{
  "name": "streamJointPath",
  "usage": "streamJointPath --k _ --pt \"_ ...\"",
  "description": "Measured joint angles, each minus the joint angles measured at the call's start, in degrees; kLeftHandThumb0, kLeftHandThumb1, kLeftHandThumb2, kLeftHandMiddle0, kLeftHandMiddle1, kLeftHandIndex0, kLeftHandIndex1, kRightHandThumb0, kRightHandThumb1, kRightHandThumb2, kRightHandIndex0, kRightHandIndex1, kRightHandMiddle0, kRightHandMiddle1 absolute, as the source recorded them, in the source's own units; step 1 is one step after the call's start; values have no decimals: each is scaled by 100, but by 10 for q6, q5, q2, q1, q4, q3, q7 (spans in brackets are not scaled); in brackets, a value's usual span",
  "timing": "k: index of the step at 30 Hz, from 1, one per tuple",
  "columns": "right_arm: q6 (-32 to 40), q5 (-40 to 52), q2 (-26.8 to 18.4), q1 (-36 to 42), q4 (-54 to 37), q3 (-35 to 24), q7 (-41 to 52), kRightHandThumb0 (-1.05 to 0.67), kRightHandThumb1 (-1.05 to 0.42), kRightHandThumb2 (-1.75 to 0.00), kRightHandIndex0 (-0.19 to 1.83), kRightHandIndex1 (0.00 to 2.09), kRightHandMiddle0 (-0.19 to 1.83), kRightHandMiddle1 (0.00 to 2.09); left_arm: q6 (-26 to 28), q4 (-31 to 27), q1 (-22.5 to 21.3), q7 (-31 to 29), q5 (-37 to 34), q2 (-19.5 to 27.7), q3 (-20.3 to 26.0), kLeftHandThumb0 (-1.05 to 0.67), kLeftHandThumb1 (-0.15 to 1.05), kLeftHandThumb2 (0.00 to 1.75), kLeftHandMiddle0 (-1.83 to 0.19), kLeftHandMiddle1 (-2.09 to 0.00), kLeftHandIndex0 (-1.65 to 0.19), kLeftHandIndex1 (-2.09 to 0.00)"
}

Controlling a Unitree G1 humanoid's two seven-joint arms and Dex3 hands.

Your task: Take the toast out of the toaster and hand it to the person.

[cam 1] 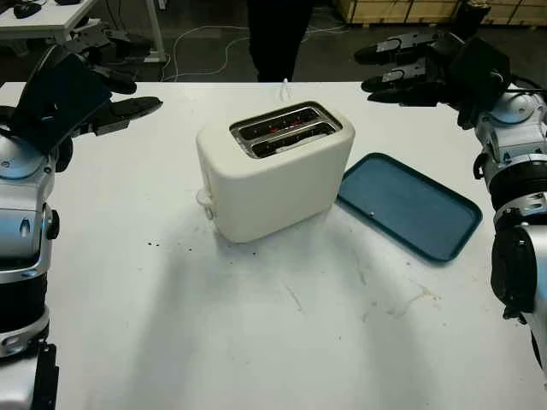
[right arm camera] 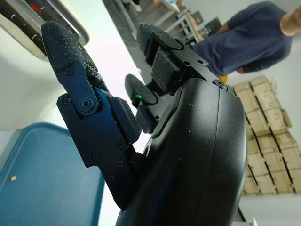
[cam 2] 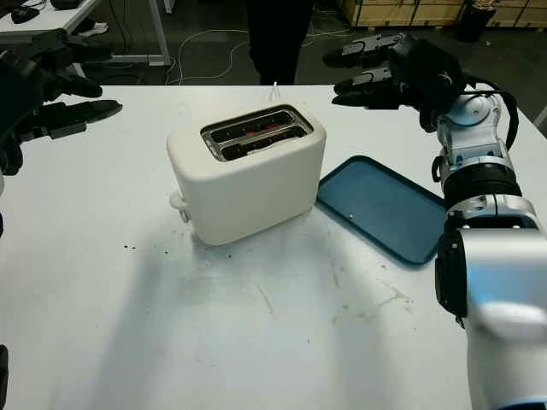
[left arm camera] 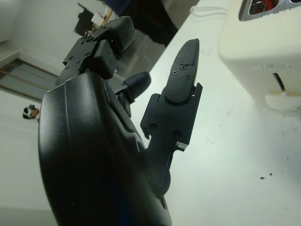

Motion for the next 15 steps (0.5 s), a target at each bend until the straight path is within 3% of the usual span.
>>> streamJointPath --k 15 --pt "0 -3 0 8 0 6 -5 -81 -72 0 69 20 72 0 2 -6 0 1 0 -14 -5 -25 87 7 -3 -134 -16 -82"
